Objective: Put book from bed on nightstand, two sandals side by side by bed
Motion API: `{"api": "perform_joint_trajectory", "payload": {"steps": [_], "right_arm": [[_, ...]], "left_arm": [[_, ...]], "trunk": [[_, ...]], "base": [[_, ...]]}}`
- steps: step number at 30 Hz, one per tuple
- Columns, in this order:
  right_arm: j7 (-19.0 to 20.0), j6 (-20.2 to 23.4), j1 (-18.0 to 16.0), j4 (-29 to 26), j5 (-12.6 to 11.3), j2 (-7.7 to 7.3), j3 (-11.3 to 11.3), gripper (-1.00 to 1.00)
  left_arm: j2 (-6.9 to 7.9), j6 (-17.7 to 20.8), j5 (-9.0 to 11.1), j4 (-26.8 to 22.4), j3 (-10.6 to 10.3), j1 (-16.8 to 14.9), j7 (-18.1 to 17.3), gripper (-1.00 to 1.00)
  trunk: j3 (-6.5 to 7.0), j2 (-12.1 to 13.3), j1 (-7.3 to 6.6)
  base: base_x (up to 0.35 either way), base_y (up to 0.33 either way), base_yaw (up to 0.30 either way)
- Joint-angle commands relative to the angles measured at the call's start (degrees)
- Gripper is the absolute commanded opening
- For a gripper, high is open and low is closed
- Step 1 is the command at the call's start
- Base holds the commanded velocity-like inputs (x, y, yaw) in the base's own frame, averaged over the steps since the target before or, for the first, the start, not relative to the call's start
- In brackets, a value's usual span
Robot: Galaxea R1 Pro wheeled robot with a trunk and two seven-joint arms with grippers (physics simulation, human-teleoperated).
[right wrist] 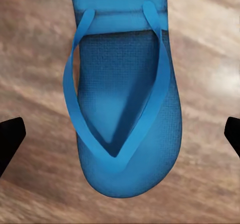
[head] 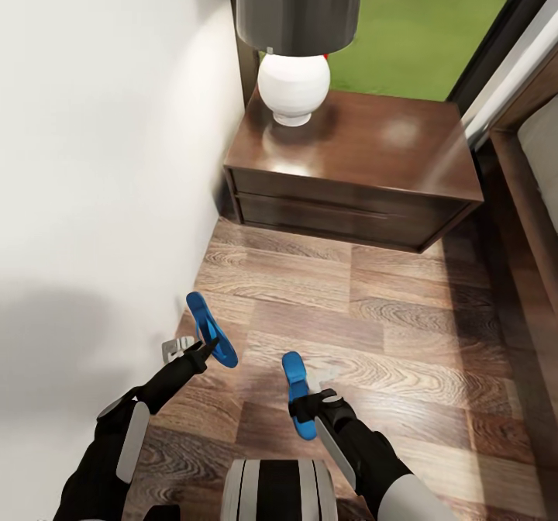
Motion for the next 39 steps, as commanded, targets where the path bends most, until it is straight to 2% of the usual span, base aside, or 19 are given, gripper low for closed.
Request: {"api": "perform_joint_trajectory", "payload": {"steps": [1,7,39], "right_arm": [[-0.5,0.2,0.0,-0.1,-0.6,-0.04,0.2,1.0],[-0.5,0.2,0.0,-0.1,-0.6,-0.04,0.2,1.0],[-0.5,0.2,0.0,-0.1,-0.6,-0.04,0.2,1.0]], "left_arm": [[-0.06,0.6,0.5,0.0,0.2,0.0,-0.2,-1.0],[-0.06,0.6,0.5,0.0,0.2,0.0,-0.2,-1.0],[-0.06,0.5,0.5,0.0,0.2,0.0,-0.1,-1.0]], "trunk": [[-0.26,0.0,0.01],[-1.59,-0.1,0.17],[-1.59,-0.1,0.17]], "base": [[0.0,0.0,0.0],[0.0,0.0,0.0],[0.039,0.0,0.0]]}}
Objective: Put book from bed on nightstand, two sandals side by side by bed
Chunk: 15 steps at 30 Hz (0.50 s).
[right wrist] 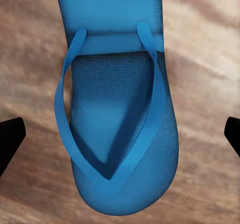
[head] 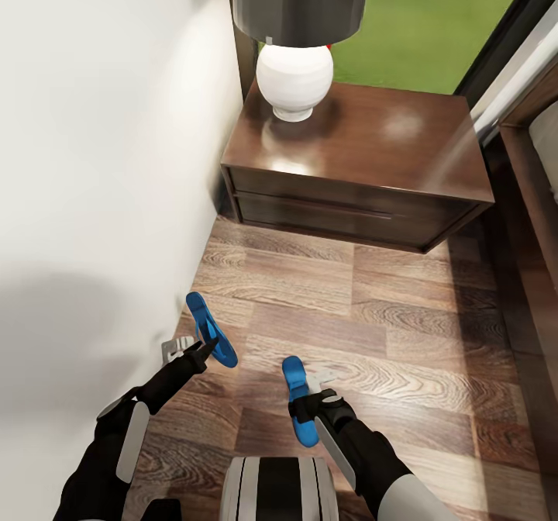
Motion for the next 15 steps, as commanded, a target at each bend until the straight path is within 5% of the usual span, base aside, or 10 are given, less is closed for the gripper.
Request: {"api": "perform_joint_trajectory", "payload": {"steps": [1,15], "right_arm": [[-0.5,0.2,0.0,-0.1,-0.6,-0.04,0.2,1.0],[-0.3,0.1,0.0,-0.2,-0.6,0.0,0.2,1.0]], "left_arm": [[-0.05,0.5,0.4,0.0,0.2,0.0,-0.2,-1.0],[-0.05,0.5,0.4,0.0,0.2,0.0,-0.2,-1.0]], "trunk": [[-0.03,0.0,-0.01],[-0.03,0.0,-0.01]], "base": [[0.0,0.0,0.0],[0.0,0.0,0.0]]}}
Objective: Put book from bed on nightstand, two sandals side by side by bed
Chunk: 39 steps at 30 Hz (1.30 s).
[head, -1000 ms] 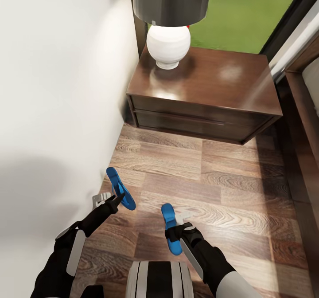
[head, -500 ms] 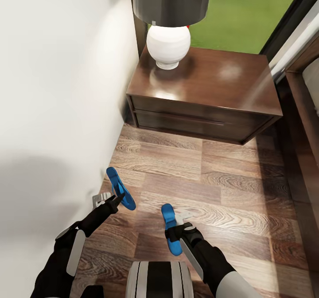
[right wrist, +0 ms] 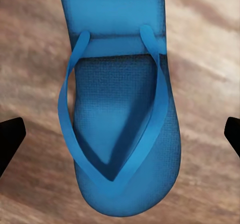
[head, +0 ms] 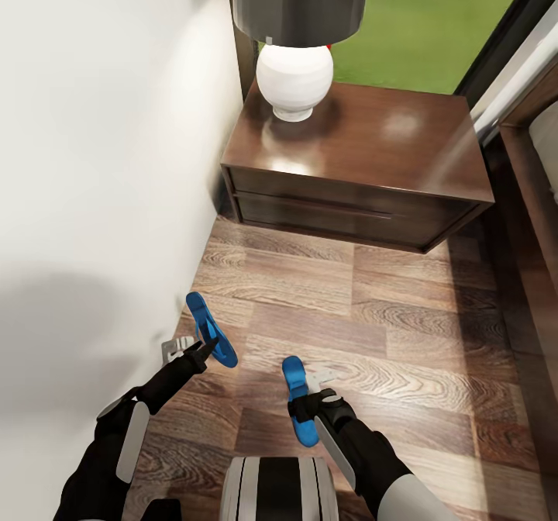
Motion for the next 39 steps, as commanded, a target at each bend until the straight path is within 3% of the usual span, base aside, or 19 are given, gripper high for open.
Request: {"api": "perform_joint_trajectory", "payload": {"steps": [1,39], "right_arm": [[-0.5,0.2,0.0,-0.1,-0.6,-0.02,0.2,1.0],[-0.5,0.2,0.2,-0.9,-0.7,-0.16,0.2,1.0]], "left_arm": [[-0.05,0.5,0.4,0.0,0.2,0.0,-0.3,-1.0],[-0.05,0.5,0.4,-0.3,0.2,-0.1,-0.5,-1.0]], "trunk": [[-0.03,0.0,-0.01],[-0.92,-0.1,0.09]], "base": [[0.0,0.0,0.0],[0.0,0.0,0.0]]}}
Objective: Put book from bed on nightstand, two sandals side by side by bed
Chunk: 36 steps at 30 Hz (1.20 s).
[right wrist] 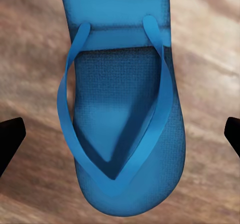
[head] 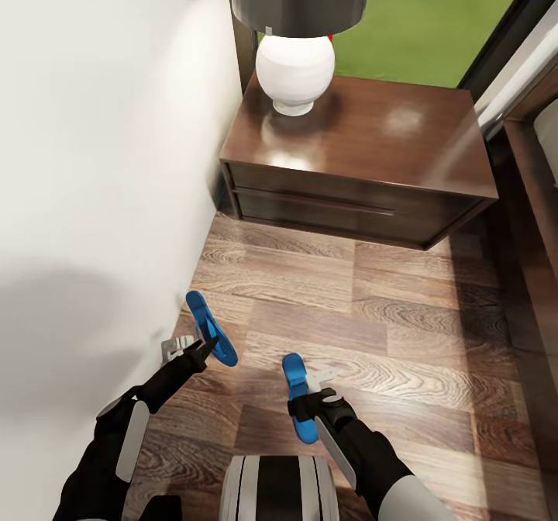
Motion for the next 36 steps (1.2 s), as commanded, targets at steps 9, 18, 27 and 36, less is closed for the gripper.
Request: {"api": "perform_joint_trajectory", "payload": {"steps": [9,18,27,36], "right_arm": [[0.3,0.7,0.0,-0.1,-0.6,-0.04,0.2,1.0],[9.4,0.9,0.0,-0.1,-0.6,-0.12,0.1,1.0],[9.3,0.8,0.0,-0.2,-0.5,-0.12,0.1,1.0],[8.9,1.3,0.0,-5.7,-0.2,-0.04,0.1,1.0]], "left_arm": [[-0.05,0.5,0.4,0.0,0.2,0.0,-0.3,-1.0],[-0.05,0.5,0.4,0.0,0.2,0.0,-0.3,-1.0],[-0.05,0.5,0.4,0.0,0.2,0.0,-0.3,-1.0],[-0.05,0.5,0.4,0.0,0.2,0.0,-0.3,-1.0]], "trunk": [[-0.03,0.0,-0.01],[-0.03,0.0,-0.01],[-0.03,0.0,-0.01],[-0.03,0.0,-0.01]], "base": [[0.0,0.0,0.0],[0.0,0.0,0.0],[0.0,0.0,0.0],[0.0,0.0,0.0]]}}
